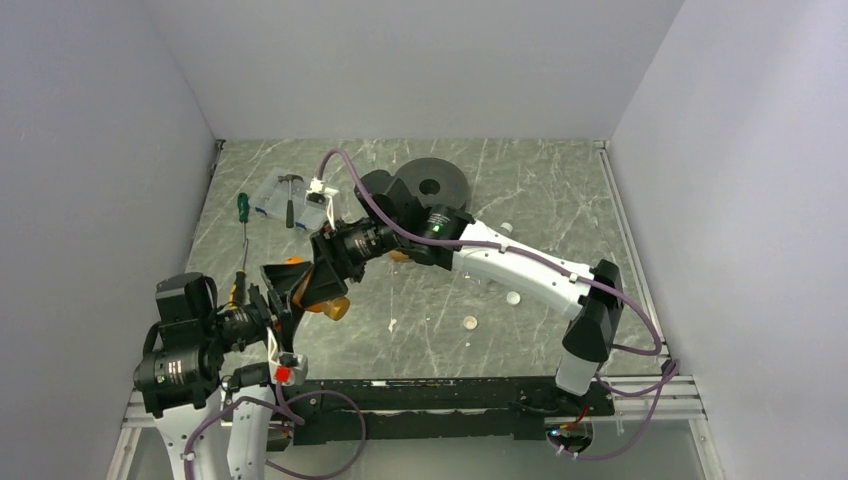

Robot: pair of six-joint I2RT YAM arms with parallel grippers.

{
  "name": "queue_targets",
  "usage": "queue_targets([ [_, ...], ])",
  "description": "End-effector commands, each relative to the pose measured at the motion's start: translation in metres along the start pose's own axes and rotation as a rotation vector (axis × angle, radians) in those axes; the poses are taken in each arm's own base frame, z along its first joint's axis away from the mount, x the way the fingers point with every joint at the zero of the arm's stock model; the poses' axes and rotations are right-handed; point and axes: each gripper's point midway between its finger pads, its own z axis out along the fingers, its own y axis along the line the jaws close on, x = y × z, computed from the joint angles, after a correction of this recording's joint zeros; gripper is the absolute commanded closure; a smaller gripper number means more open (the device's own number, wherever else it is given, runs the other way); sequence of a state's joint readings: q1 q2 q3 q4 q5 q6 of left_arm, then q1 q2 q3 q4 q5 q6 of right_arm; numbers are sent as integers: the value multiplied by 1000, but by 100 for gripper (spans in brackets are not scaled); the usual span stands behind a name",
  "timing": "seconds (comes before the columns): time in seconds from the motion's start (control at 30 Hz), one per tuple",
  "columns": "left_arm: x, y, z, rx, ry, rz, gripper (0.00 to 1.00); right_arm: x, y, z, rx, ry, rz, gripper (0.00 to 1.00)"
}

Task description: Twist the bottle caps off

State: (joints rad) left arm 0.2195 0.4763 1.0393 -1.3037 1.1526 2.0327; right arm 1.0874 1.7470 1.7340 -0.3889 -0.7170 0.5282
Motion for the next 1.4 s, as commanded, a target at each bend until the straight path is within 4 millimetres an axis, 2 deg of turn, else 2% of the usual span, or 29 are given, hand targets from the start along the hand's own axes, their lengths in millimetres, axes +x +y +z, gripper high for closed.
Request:
queue_targets([
  [0.0,-4,6,-1,-7,-14,38,31,-16,16,-11,-43,-29,-43,61],
  [0.2,0,0,0,-9,3,-20,50,-41,3,-36,24,-122,-57,38],
  [0.37,4,3,-1,-36,14,-128,50,-57,-18,-54,168,-197,-90,17],
  [0.47,7,6,-1,-62,15,-272,50,-71,-21,-72,270,-269,-134,2],
  [0.57,7,9,0,-93,0,-500,53,-87,-22,-95,378,-374,-179,0],
  [0.7,1,9,4,-115,-53,-816,56,-100,-14,-120,434,-485,-221,0],
  [1.03,13,26,15,-223,-145,-1376,67,-105,-7,-148,495,-613,-232,0],
  [1.17,28,30,19,-294,-143,-1526,75,-99,-15,-155,537,-643,-207,0],
  [1.37,42,28,22,-337,-121,-1603,78,-83,-35,-160,649,-669,-127,0],
])
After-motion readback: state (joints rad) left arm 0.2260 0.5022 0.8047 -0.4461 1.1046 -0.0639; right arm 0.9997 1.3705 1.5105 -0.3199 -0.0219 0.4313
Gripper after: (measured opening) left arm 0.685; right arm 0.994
